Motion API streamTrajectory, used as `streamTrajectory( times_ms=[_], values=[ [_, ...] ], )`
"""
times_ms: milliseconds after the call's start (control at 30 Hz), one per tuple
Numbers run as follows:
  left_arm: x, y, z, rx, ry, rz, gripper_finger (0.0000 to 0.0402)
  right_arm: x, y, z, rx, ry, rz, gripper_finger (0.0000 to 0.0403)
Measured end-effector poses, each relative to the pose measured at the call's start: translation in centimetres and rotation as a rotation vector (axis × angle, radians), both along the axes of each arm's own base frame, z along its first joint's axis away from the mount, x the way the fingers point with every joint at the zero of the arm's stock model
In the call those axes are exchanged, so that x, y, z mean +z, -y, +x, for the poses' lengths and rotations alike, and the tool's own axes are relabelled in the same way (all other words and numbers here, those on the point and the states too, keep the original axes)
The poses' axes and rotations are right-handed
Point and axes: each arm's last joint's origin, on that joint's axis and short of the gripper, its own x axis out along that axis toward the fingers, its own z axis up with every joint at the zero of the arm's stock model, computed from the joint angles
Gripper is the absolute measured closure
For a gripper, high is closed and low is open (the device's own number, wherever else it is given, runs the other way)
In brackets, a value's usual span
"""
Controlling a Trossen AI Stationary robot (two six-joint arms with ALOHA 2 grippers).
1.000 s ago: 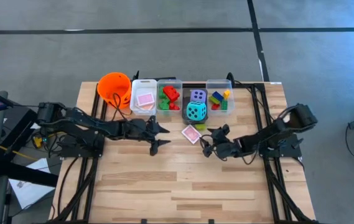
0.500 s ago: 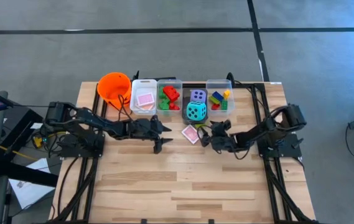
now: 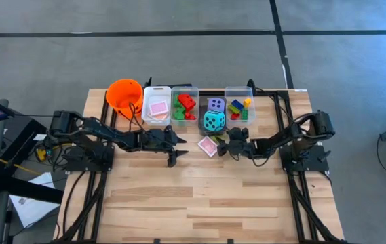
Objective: Pick & Place Toys
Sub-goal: Put the small light green game piece into the right transparent bin
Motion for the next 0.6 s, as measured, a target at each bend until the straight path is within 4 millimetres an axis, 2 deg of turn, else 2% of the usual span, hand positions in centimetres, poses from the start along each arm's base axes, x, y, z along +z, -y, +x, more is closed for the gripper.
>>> streamTrajectory(
  times_ms=[267,600],
  values=[
    [0.0,0.0,0.0,0.0,0.0,0.0,0.0181,-0.51,-0.28,0.09,0.221,-0.082,0.118,0.0111],
    [0.01,0.13,-0.01,-0.022,0.001,-0.014,0.0181,-0.61,-0.82,0.07,0.323,-0.133,0.079,0.0111]
  ],
)
